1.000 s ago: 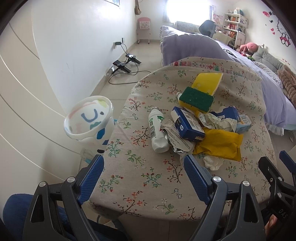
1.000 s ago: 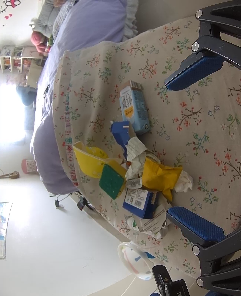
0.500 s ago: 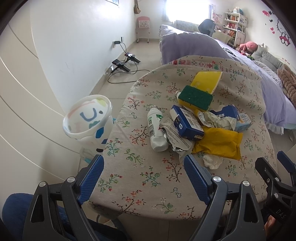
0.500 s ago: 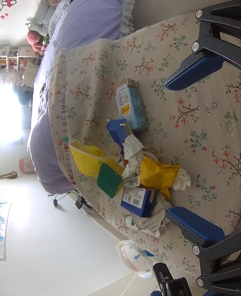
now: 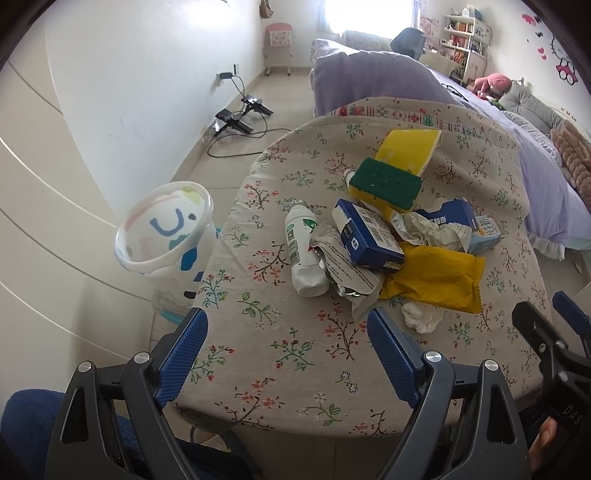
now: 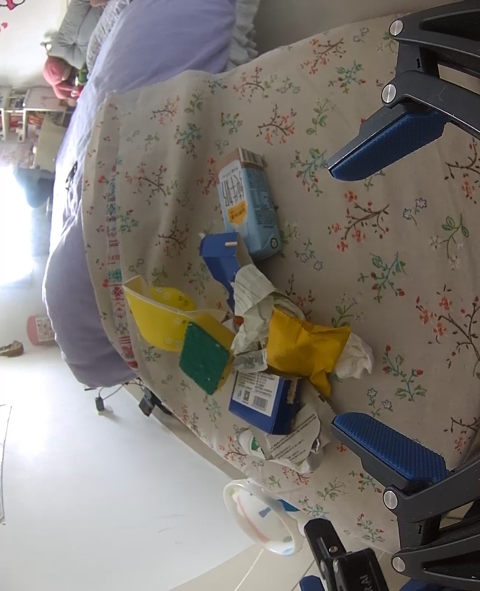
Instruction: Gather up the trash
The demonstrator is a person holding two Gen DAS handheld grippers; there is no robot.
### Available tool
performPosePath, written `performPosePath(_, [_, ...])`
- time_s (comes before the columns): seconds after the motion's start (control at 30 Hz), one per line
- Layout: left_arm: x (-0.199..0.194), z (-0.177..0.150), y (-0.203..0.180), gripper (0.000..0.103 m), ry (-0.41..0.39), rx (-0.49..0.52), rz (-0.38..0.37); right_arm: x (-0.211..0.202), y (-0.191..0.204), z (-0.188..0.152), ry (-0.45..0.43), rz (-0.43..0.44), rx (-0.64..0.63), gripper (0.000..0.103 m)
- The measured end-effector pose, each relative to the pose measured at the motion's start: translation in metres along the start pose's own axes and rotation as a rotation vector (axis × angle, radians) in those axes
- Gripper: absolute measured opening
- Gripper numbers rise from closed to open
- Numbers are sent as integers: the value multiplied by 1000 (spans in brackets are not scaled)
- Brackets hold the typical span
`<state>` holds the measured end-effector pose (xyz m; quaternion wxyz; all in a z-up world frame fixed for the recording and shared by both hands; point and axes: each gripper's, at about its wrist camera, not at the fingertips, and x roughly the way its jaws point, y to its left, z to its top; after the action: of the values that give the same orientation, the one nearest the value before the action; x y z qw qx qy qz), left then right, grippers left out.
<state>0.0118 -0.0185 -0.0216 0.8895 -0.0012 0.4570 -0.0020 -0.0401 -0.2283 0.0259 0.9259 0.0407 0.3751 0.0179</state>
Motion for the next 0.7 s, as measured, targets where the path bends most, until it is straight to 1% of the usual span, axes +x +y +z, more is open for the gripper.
performPosePath(0.1, [6, 14, 4, 90, 38, -13, -40, 1, -5, 6, 0, 3, 12, 103])
performPosePath(0.17, [8, 31, 8, 90, 59, -25, -55, 2, -8, 15, 21, 9, 1, 103])
performPosePath(0.23, [9, 51, 6, 90, 71, -23, -72, 1, -16, 30, 38, 34, 17, 103])
performPosePath(0.33, [14, 85, -11, 90, 74, 32, -102, 3, -36, 65, 66, 108, 85, 103])
performPosePath(0.37, [20, 98, -18, 90, 95, 56, -103, 7, -44, 79, 80, 140, 113, 103])
performPosePath(0.43, [35, 122, -32, 90, 115, 92, -112, 22, -57, 104, 133, 214, 184, 103])
performPosePath(0.5, [55, 139, -42, 90, 156, 102, -131, 42, -65, 130, 200, 244, 222, 103])
performPosePath(0.57, [80, 152, -46, 90, 211, 56, -198, 58, -69, 150, 243, 274, 212, 103])
performPosePath(0.63, [107, 157, -50, 90, 280, 0, -272, 80, -74, 169, 274, 251, 181, 103])
performPosePath(0.7, [129, 156, -54, 90, 322, -37, -295, 98, -83, 176, 294, 247, 192, 103])
